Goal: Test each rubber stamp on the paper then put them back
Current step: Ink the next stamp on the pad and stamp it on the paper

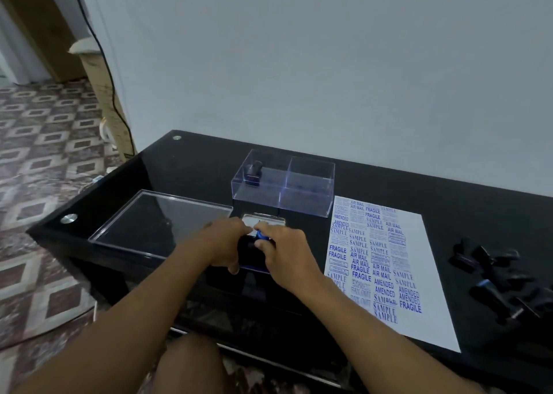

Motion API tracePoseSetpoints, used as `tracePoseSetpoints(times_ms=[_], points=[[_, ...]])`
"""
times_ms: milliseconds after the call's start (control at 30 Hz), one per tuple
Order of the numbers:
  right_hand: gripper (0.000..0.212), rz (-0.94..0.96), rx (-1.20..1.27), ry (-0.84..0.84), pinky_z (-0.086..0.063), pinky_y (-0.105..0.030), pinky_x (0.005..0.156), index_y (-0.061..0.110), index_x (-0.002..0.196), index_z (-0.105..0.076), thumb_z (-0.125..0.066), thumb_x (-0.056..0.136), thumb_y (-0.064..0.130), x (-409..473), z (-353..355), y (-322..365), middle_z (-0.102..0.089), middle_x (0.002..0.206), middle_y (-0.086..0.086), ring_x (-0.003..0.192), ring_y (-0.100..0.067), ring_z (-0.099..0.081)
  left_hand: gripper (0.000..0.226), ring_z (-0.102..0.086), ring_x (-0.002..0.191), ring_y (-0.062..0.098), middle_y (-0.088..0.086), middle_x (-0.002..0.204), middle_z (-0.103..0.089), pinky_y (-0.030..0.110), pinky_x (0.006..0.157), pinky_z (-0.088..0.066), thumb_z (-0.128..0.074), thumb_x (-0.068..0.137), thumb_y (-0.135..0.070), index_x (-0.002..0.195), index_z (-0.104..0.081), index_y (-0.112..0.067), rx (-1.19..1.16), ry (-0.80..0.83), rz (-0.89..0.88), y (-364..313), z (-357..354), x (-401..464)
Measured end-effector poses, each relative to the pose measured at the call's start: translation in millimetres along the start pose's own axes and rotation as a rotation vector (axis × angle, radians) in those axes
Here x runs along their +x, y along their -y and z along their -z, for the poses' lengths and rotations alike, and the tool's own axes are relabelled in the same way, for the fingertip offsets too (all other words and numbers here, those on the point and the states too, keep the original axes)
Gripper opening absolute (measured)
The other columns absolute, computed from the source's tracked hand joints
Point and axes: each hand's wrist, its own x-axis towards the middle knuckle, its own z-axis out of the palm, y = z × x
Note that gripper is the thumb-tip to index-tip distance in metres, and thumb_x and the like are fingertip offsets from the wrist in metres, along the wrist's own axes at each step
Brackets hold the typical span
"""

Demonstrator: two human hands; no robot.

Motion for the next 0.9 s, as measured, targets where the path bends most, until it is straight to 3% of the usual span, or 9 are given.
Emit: tracePoseSetpoints(times_ms=[100, 200, 267, 367, 500, 667, 733, 800, 900], points=[[0.026, -0.011, 0.04, -0.104, -0.035, -0.001, 0.078, 0.015, 0.116, -0.068, -0.06, 0.092, 0.012, -22, 23, -4, -0.071, 0.107, -0.004, 0.095, -0.017, -0.063, 0.071, -0.049, 0.117, 0.022, -0.002, 0.131, -0.05, 0.041, 0.1, -0.043, -0.081, 0.064, -0.035, 0.128, -0.052, -0.027, -0.016, -0.034, -0.041, -14, -1, -2], [0.023, -0.008, -0.001, -0.138, -0.037, -0.008, 0.071, 0.018, 0.113, -0.069, -0.062, 0.091, 0.014, -51, 55, -21, -0.072, 0.097, -0.003, 0.085, -0.017, -0.062, 0.074, -0.042, 0.129, 0.019, -0.005, 0.142, -0.046, 0.039, 0.107, -0.038, -0.075, 0.071, -0.044, 0.137, -0.047, -0.029, -0.131, -0.093, -0.114, -41, -2, -2], [0.022, -0.052, -0.038, -0.13, -0.035, -0.005, 0.069, 0.02, 0.11, -0.07, -0.063, 0.09, 0.015, -75, 77, -39, -0.07, 0.089, 0.001, 0.077, -0.014, -0.058, 0.069, -0.038, 0.134, 0.017, -0.005, 0.147, -0.043, 0.035, 0.112, -0.031, -0.071, 0.079, -0.043, 0.141, -0.045, -0.025, -0.188, -0.128, -0.181, -65, -6, -4], [0.02, -0.152, -0.102, -0.123, -0.034, -0.002, 0.068, 0.022, 0.108, -0.071, -0.064, 0.09, 0.015, -112, 111, -70, -0.069, 0.087, 0.005, 0.076, -0.01, -0.056, 0.058, -0.044, 0.13, 0.017, -0.005, 0.141, -0.049, 0.03, 0.109, -0.034, -0.069, 0.082, -0.04, 0.135, -0.052, -0.024, -0.241, -0.145, -0.299, -100, -14, -2], [0.022, -0.239, -0.194, -0.145, -0.045, -0.021, 0.072, 0.018, 0.111, -0.071, -0.064, 0.091, 0.013, -152, 148, -102, -0.073, 0.093, -0.002, 0.079, -0.016, -0.062, 0.054, -0.045, 0.13, 0.016, -0.002, 0.141, -0.05, 0.027, 0.107, -0.034, -0.068, 0.086, -0.033, 0.134, -0.054, -0.016, -0.257, -0.088, -0.383, -143, -24, 3], [0.018, -0.227, -0.23, -0.154, -0.034, -0.014, 0.059, 0.015, 0.108, -0.069, -0.062, 0.091, 0.012, -167, 163, -121, -0.052, 0.071, 0.016, 0.061, -0.005, -0.045, 0.059, -0.041, 0.133, 0.015, -0.003, 0.145, -0.047, 0.031, 0.112, -0.031, -0.07, 0.084, -0.031, 0.138, -0.05, -0.017, -0.237, -0.053, -0.399, -166, -39, 11], [0.013, -0.212, -0.223, -0.142, -0.034, -0.014, 0.059, 0.011, 0.102, -0.068, -0.061, 0.092, 0.011, -169, 162, -124, -0.052, 0.067, 0.01, 0.059, -0.009, -0.043, 0.058, -0.041, 0.133, 0.014, -0.003, 0.145, -0.046, 0.026, 0.112, -0.029, -0.071, 0.083, -0.029, 0.137, -0.052, -0.017, -0.229, -0.039, -0.387, -168, -42, 14], [0.007, -0.203, -0.212, -0.12, -0.035, -0.023, 0.059, 0.007, 0.096, -0.066, -0.061, 0.092, 0.011, -168, 159, -124, -0.059, 0.072, -0.003, 0.061, -0.019, -0.043, 0.057, -0.041, 0.133, 0.013, -0.003, 0.144, -0.046, 0.022, 0.11, -0.027, -0.071, 0.083, -0.028, 0.136, -0.053, -0.017, -0.239, -0.04, -0.377, -168, -43, 14], [0.01, -0.214, -0.166, -0.113, -0.042, -0.031, 0.064, 0.006, 0.099, -0.066, -0.06, 0.092, 0.011, -165, 155, -127, -0.068, 0.085, -0.012, 0.072, -0.027, -0.055, 0.057, -0.039, 0.134, 0.013, -0.003, 0.145, -0.045, 0.021, 0.11, -0.025, -0.071, 0.084, -0.029, 0.137, -0.052, -0.017, -0.249, -0.042, -0.366, -168, -45, 15]])
